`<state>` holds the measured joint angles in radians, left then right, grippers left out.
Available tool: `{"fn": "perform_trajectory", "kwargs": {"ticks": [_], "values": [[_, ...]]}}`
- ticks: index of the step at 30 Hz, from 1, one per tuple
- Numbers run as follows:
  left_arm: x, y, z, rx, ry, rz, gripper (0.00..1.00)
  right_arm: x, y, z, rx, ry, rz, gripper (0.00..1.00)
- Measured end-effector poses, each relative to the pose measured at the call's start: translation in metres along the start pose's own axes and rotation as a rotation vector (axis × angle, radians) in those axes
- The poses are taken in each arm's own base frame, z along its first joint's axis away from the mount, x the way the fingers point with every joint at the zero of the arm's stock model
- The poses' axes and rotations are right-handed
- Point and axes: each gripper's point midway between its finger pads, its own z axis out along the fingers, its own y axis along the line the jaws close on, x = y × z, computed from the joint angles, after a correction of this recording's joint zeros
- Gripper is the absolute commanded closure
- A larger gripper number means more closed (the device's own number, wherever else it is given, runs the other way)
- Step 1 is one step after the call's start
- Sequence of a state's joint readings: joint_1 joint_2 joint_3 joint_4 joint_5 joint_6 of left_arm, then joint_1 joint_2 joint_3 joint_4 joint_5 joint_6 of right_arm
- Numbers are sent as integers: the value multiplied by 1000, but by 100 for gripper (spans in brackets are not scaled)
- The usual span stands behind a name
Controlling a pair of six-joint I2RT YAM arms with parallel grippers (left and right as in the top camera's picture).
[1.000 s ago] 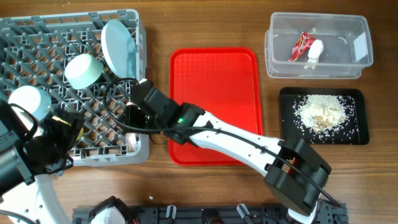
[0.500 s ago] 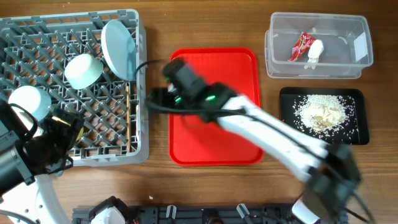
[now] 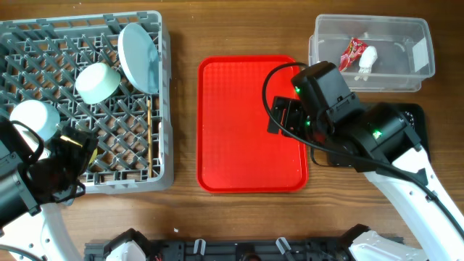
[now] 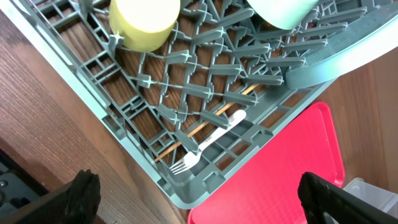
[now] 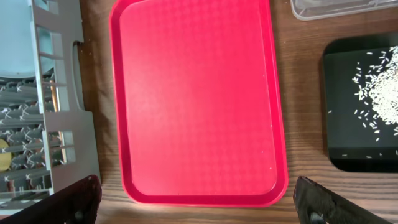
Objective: Sort waste into correct bins and load items into the dishwasher rack
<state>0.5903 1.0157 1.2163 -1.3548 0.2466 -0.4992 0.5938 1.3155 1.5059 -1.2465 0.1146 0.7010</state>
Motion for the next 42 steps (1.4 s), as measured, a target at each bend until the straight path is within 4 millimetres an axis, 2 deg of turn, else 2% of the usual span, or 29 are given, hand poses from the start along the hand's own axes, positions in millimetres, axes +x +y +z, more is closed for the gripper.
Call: {"fn": "perform_trajectory", "kwargs": {"ticks": [12,17,20,24,26,29,30,34,37,39,42], "values": [[0,0,0,0,0,0,0,-1,-1,0,8,-7,-3,0],[0,0,0,0,0,0,0,6,-10,1,48,21,-101,0],[0,0,0,0,0,0,0,11,-13,13,56,36,-201,0],[0,0,0,-1,0,0,0,-6,5,34,-25,-91,-325,0],[0,0,0,-3,-2,0,0,-9,8,33,-77,-166,-381,0],[0,1,0,-3,-2,0,0,-14,-3,33,-130,-240,-381,0],[0,0,0,-3,-2,0,0,-15,-16,38,-136,-259,-355,0],[0,0,0,-3,-2,0,0,-23,-46,58,-172,-340,-286,0],[0,1,0,-3,-2,0,0,-26,-55,61,-228,-441,-290,0],[0,1,0,-4,-2,0,0,-24,-62,62,-245,-496,-285,0],[0,1,0,-3,-2,0,0,-10,-77,67,-252,-556,-273,0]]}}
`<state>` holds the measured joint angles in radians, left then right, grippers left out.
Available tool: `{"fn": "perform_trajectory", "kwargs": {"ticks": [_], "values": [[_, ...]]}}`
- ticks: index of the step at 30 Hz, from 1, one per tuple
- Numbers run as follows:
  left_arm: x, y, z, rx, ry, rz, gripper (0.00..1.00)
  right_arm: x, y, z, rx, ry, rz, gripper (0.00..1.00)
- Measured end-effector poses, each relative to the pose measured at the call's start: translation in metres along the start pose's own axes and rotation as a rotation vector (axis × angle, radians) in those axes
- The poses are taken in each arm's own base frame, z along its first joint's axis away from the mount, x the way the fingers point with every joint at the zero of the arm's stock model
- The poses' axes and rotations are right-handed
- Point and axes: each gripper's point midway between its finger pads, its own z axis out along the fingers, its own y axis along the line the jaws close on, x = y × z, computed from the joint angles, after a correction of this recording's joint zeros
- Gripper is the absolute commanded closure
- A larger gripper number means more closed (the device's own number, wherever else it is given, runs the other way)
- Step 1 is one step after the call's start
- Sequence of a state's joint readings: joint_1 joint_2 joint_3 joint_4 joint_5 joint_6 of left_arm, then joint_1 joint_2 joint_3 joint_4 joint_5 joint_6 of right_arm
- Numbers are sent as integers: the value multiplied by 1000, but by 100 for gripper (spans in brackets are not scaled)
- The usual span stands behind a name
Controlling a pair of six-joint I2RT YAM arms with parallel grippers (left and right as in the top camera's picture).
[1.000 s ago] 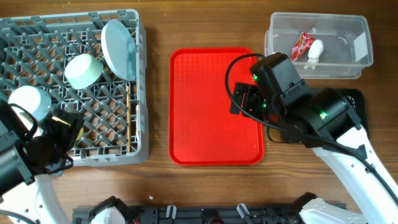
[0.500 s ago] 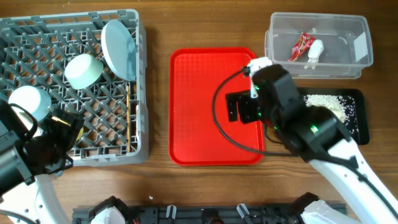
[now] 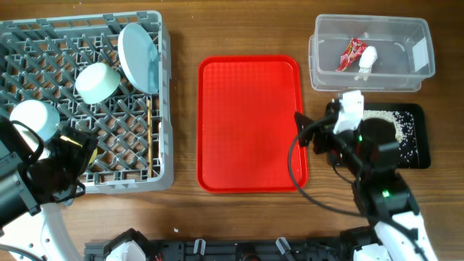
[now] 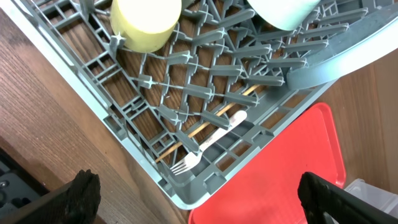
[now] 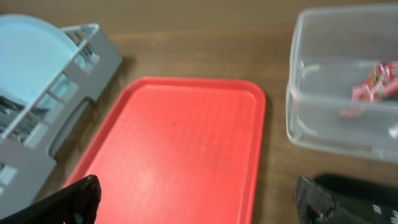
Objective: Sort waste into correct bins and load items into the dishwasher rack
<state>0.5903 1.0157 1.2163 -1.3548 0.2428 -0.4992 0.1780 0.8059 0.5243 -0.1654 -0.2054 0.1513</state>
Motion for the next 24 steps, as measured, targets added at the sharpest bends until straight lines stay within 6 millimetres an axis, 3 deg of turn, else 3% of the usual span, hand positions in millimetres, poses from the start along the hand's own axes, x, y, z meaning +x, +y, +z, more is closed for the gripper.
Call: {"fn": "perform_trajectory", "kwargs": {"ticks": [10,22,24], "values": [[0,0,0,0,0,0,0,35,-33,-21,71,-169,51,0],[0,0,0,0,0,0,0,65,-35,-27,56,-282,58,0],[0,0,0,0,0,0,0,60,-38,-31,69,-313,65,0]]}}
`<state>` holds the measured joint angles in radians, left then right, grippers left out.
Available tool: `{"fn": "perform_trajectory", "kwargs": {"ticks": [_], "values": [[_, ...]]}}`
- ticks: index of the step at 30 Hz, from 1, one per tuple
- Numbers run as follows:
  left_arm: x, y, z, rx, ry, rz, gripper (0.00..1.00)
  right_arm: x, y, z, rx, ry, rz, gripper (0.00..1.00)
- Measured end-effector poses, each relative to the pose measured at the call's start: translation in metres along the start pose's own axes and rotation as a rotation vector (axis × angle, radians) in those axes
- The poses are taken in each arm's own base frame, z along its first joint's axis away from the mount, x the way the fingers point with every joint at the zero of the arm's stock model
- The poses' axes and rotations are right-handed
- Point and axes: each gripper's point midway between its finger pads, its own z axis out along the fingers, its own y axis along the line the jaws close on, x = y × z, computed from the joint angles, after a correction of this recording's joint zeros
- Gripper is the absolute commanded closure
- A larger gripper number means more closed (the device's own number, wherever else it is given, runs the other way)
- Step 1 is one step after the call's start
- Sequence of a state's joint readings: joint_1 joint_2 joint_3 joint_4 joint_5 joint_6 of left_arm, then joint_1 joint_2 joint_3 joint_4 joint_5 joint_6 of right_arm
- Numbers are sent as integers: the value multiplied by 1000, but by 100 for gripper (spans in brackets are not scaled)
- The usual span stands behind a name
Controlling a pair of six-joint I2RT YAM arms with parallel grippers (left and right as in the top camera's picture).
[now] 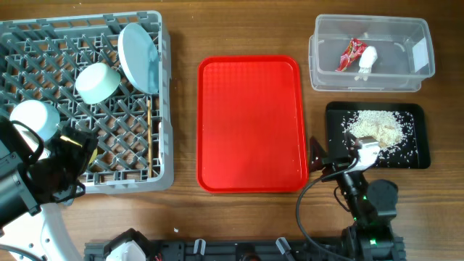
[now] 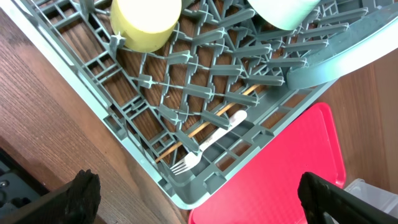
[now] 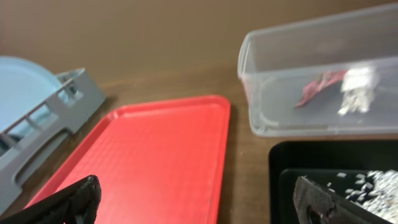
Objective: Sort waste into correct bins and load items into the dishwasher rack
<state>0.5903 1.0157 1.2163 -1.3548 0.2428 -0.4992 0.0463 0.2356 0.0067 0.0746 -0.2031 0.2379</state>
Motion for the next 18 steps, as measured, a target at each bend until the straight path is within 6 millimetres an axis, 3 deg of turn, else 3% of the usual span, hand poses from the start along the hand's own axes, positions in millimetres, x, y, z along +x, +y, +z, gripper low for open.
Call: {"fn": "perform_trajectory", "kwargs": {"ticks": [7,13,18], "values": [[0,0,0,0,0,0,0,-15,-27,-10,112,-71,6,1],[0,0,0,0,0,0,0,-35,-23,-18,115,-156,-135,0],[0,0,0,0,0,0,0,-39,-27,-21,146,-173,-178,0]]}}
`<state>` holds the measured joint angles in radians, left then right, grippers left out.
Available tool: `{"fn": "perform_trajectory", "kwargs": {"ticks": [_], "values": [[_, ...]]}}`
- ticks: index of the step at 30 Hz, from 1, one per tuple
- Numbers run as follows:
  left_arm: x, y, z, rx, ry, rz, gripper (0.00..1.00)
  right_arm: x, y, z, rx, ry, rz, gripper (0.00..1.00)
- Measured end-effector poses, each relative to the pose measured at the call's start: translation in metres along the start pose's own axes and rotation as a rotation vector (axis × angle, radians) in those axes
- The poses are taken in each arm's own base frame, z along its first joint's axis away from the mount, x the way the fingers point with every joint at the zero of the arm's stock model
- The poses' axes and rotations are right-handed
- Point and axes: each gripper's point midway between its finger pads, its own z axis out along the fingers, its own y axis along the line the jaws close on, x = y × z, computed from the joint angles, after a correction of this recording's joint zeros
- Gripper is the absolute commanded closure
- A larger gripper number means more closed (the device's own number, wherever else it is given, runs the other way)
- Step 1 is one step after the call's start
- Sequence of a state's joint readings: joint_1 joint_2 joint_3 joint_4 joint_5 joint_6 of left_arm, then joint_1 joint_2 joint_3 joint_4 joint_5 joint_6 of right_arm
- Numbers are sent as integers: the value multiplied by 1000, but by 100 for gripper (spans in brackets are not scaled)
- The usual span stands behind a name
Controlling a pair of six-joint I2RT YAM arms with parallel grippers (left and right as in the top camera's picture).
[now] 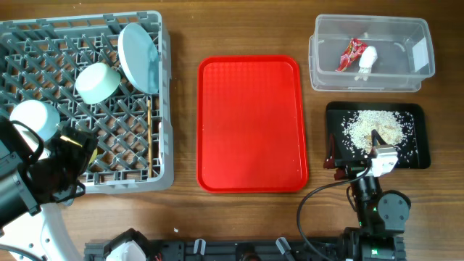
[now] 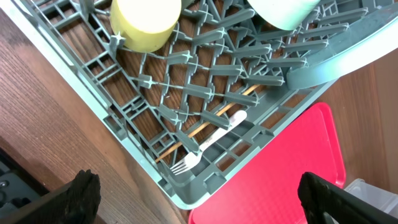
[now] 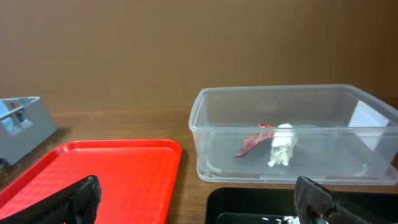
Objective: Sort waste into correct bins and load items into the dishwasher rack
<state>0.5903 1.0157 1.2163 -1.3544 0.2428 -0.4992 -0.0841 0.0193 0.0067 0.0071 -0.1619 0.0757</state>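
Note:
The grey dishwasher rack at the left holds a pale blue plate, a mint bowl, a pale cup, chopsticks and a white fork. The red tray in the middle is bare. A clear bin at the back right holds a red wrapper and a white crumpled scrap. A black bin below it holds rice. My left gripper stands open over the rack's near left corner, holding nothing. My right gripper is open and empty, low by the near edge.
The rack's near corner and the tray's edge lie under the left wrist. The right wrist looks level over the tray and the black bin's rim at the clear bin. A black rail runs along the near table edge.
My right arm has drawn a little further back toward the near edge, and its camera now looks level at the clear bin. The left arm has not moved.
My right gripper stood open over the right side of the bare red tray. Then it was off the tray's right edge by the black bin, then near the table's front edge, and now lower still. It stayed open and empty. The left arm stayed put.

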Motion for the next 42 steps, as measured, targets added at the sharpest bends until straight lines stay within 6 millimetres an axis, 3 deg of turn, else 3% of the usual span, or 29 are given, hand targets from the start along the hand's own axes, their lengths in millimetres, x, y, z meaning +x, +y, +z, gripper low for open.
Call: {"fn": "perform_trajectory", "kwargs": {"ticks": [37,42], "values": [[0,0,2,-5,8,-2,0,0,-7,0,40,-2,-11,0],[14,-8,16,9,42,146,0,0,-7,0,40,-1,-10,0]]}}
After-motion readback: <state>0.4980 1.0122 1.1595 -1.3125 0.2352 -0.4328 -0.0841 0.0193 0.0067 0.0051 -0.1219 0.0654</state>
